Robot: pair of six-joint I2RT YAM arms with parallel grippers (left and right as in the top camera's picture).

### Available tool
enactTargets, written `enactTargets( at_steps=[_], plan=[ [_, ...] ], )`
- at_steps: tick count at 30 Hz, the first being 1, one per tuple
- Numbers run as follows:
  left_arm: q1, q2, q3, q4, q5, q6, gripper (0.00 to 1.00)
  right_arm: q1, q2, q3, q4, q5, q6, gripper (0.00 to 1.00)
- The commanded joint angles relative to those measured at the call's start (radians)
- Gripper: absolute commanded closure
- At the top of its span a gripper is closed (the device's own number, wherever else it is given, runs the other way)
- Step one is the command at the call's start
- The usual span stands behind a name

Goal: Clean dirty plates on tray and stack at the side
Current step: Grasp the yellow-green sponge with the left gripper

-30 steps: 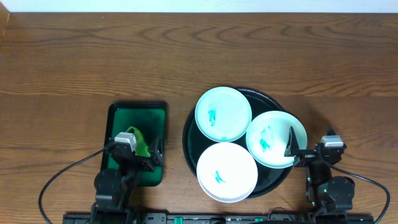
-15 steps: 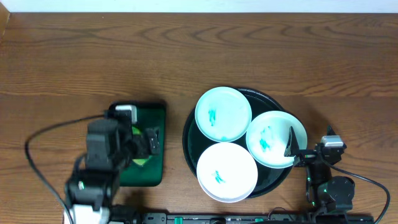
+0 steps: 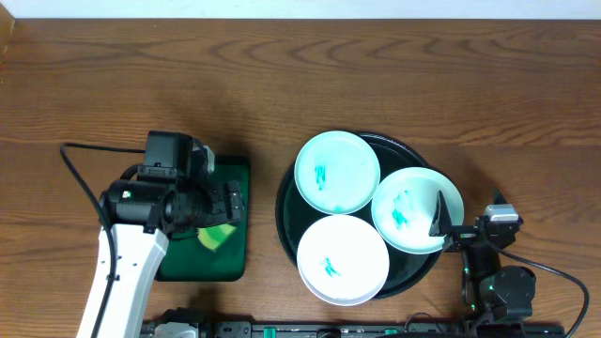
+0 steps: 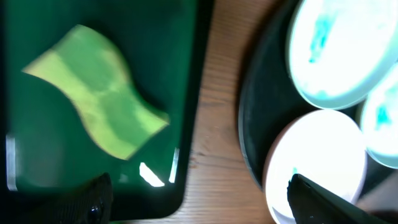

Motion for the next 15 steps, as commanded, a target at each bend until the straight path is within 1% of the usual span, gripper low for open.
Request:
enactTargets(
  at_steps=[1, 3, 4, 6, 7, 8, 9, 15],
  plan=[
    [-0.002, 0.017, 0.018, -0.007, 0.082, -0.028, 0.1, -0.007, -0.002, -0.002, -0.005, -0.002, -0.008, 0.01],
    [-0.002, 0.029, 0.018, -0.006, 0.07, -0.029, 0.1, -0.007, -0.002, -0.002, -0.005, -0.002, -0.008, 0.01],
    [-0.001, 0.032, 0.017, -0.013, 0.014, -0.085, 0.1, -0.007, -0.002, -0.002, -0.005, -0.002, -0.008, 0.01],
    [-0.001, 0.034, 0.015, -0.066, -0.196, -0.333, 0.1, -0.007, -0.002, -0.002, -0.005, -0.002, -0.008, 0.01],
    [-0.001, 0.034, 0.013, -0.094, -0.296, -0.419, 0.1, -0.007, -0.001, -0.002, -0.005, -0.002, -0.008, 0.01],
    [-0.001, 0.03, 0.006, -0.109, -0.37, -0.465, 0.1, -0.007, -0.002, -0.002, -0.005, -0.002, -0.008, 0.01],
    [-0.001, 0.024, -0.005, -0.11, -0.402, -0.488, 0.1, -0.007, -0.002, -0.002, -0.005, -0.002, -0.008, 0.01],
    [-0.002, -0.058, -0.119, -0.024, -0.401, -0.562, 0.11, -0.007, -0.002, -0.002, -0.005, -0.002, -0.008, 0.01]
  ],
)
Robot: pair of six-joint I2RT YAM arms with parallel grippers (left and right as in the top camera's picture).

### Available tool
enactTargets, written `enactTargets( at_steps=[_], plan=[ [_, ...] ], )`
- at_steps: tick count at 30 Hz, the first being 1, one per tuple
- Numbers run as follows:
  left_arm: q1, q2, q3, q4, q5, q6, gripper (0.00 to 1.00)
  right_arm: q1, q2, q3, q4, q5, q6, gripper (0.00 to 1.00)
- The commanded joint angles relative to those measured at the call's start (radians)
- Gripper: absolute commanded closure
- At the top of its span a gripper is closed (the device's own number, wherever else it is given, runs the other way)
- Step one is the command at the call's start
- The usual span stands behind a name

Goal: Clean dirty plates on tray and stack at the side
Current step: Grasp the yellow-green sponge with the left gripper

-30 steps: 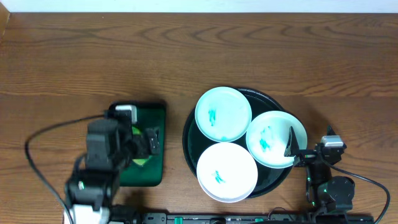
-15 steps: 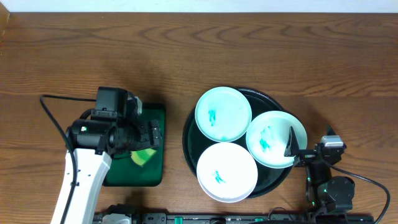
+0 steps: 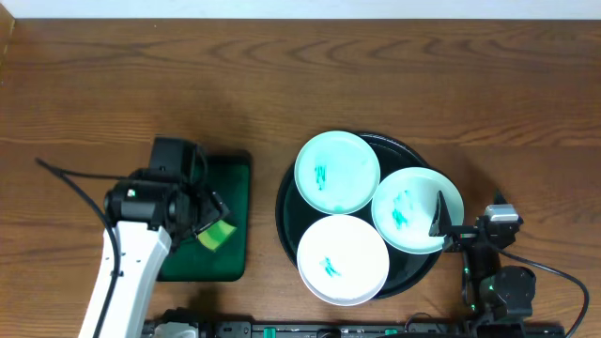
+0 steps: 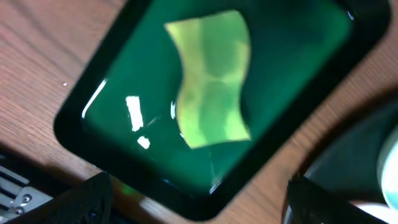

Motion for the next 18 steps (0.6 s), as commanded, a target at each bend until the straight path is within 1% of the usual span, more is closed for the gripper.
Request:
enactTargets(
  at_steps=[1, 5, 6, 9, 10, 13, 18],
  plan=[
    [-0.001, -0.069, -0.092, 0.058, -0.087, -0.139, 0.11, -0.007, -0.002, -0.002, -0.005, -0.002, -0.008, 0.01],
    [-0.001, -0.121, -0.2, 0.159, -0.082, -0.211, 0.12, -0.007, -0.001, -0.002, -0.005, -0.002, -0.008, 0.01],
    [0.0, -0.129, -0.228, 0.19, -0.072, -0.215, 0.15, -0.007, -0.002, -0.002, -0.005, -0.002, -0.008, 0.01],
    [0.0, -0.132, -0.296, 0.28, -0.039, -0.23, 0.34, -0.007, -0.002, -0.002, -0.005, -0.002, -0.008, 0.01],
    [0.0, -0.131, -0.315, 0.304, -0.034, -0.247, 0.35, -0.007, -0.002, -0.002, -0.005, -0.002, -0.008, 0.01],
    [0.0, -0.129, -0.369, 0.385, -0.026, -0.285, 0.34, -0.007, -0.002, -0.002, -0.005, -0.002, -0.008, 0.01],
    [0.018, -0.126, -0.43, 0.465, -0.027, -0.293, 0.34, -0.007, -0.002, -0.002, -0.005, -0.002, -0.008, 0.01]
  ],
)
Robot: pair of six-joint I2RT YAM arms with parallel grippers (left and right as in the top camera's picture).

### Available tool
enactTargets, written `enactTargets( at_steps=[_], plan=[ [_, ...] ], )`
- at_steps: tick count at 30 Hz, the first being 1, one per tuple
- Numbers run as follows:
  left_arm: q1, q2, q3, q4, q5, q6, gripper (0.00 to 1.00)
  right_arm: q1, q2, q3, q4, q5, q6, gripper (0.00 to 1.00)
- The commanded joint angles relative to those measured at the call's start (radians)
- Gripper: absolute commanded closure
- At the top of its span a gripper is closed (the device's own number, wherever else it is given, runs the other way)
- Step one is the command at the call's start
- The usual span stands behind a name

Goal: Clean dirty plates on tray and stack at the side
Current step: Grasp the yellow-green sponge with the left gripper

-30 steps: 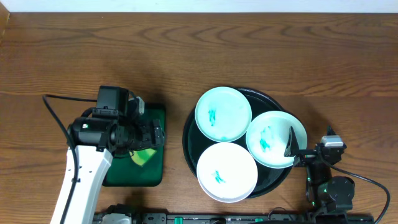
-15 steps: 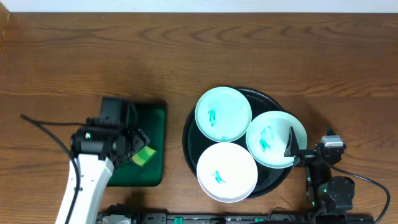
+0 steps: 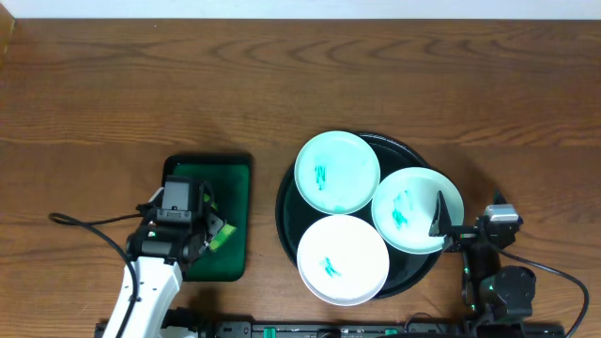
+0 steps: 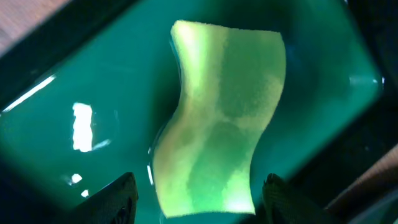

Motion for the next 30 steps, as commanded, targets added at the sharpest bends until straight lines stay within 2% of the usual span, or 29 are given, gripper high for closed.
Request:
enactTargets(
  at_steps=[1, 6, 11, 15, 21, 24, 27, 30],
  plan=[
    [0.032, 0.0, -0.039, 0.023, -0.002, -0.043, 0.34, -0.007, -0.002, -0.002, -0.005, -0.001, -0.008, 0.01],
    [0.166, 0.0, -0.088, 0.035, 0.004, -0.045, 0.36, -0.007, -0.002, -0.002, -0.005, -0.001, -0.008, 0.01],
    [0.269, 0.003, -0.11, 0.105, 0.1, 0.097, 0.48, -0.007, -0.002, -0.002, -0.005, -0.001, -0.008, 0.01],
    [0.302, 0.024, -0.111, 0.146, 0.154, 0.223, 0.48, -0.007, -0.002, -0.002, -0.005, -0.001, -0.008, 0.01],
    [0.304, 0.061, -0.111, 0.199, 0.23, 0.349, 0.48, -0.007, -0.002, -0.002, -0.005, -0.001, -0.008, 0.01],
    [0.304, 0.087, -0.111, 0.229, 0.265, 0.378, 0.57, -0.007, -0.002, -0.002, -0.005, -0.001, -0.008, 0.01],
    [0.304, 0.12, -0.111, 0.25, 0.284, 0.386, 0.73, -0.007, -0.002, -0.002, -0.005, -0.001, -0.008, 0.01],
    [0.304, 0.157, -0.111, 0.271, 0.315, 0.386, 0.78, -0.007, -0.002, -0.002, -0.005, -0.001, -0.008, 0.01]
  ],
)
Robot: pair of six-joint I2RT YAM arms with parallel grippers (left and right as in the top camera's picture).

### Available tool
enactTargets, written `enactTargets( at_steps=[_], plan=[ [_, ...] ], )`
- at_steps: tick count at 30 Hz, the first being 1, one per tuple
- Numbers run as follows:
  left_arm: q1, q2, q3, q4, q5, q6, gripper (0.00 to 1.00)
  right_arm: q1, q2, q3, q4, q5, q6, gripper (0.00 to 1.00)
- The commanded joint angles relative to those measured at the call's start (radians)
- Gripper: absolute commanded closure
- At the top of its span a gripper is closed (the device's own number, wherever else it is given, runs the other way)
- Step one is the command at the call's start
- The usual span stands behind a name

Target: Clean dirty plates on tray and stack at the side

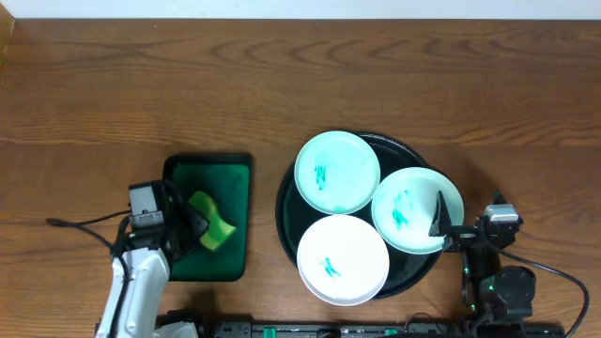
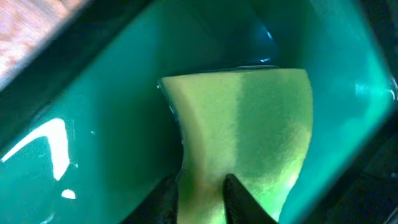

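Observation:
A yellow-green sponge [image 2: 249,124] lies in the green tray [image 1: 230,178] at the left; in the overhead view the sponge [image 1: 214,228] sits near the tray's middle. My left gripper [image 2: 200,190] is down in the tray, shut on the sponge's near end, with the dark fingers [image 2: 166,194] pinching it. Three white plates with teal smears rest on the round black tray [image 1: 285,202]: one at the back [image 1: 337,172], one at the right [image 1: 413,208], one at the front [image 1: 343,259]. My right gripper [image 1: 439,218] rests shut at the right plate's edge.
The brown wooden table [image 1: 282,75] stretches wide behind both trays. The right arm's base [image 1: 498,282] sits at the front right corner. A cable [image 1: 80,223] trails left from the left arm.
The left gripper's fingers stood wide apart on either side of the sponge; now they are shut on its near end, lower in the green tray. Plates and right arm are unchanged.
At first the left gripper hung open high over the green tray's right edge. It was then over the tray with the sponge below, then close above the sponge with fingers spread. Now it is shut on the sponge. The plates stayed put.

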Motion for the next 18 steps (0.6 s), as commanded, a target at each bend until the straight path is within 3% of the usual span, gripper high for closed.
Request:
enactTargets(
  at_steps=[1, 5, 18],
  plan=[
    [0.008, 0.047, -0.008, 0.018, 0.056, 0.034, 0.8, -0.007, -0.002, -0.002, -0.005, -0.001, -0.008, 0.01],
    [0.008, 0.065, -0.008, 0.021, 0.055, 0.034, 0.92, -0.007, -0.002, -0.002, -0.005, -0.001, -0.008, 0.01],
    [0.007, 0.052, 0.054, -0.066, 0.015, 0.121, 0.93, -0.007, -0.002, -0.002, -0.005, -0.001, -0.008, 0.01]
  ],
)
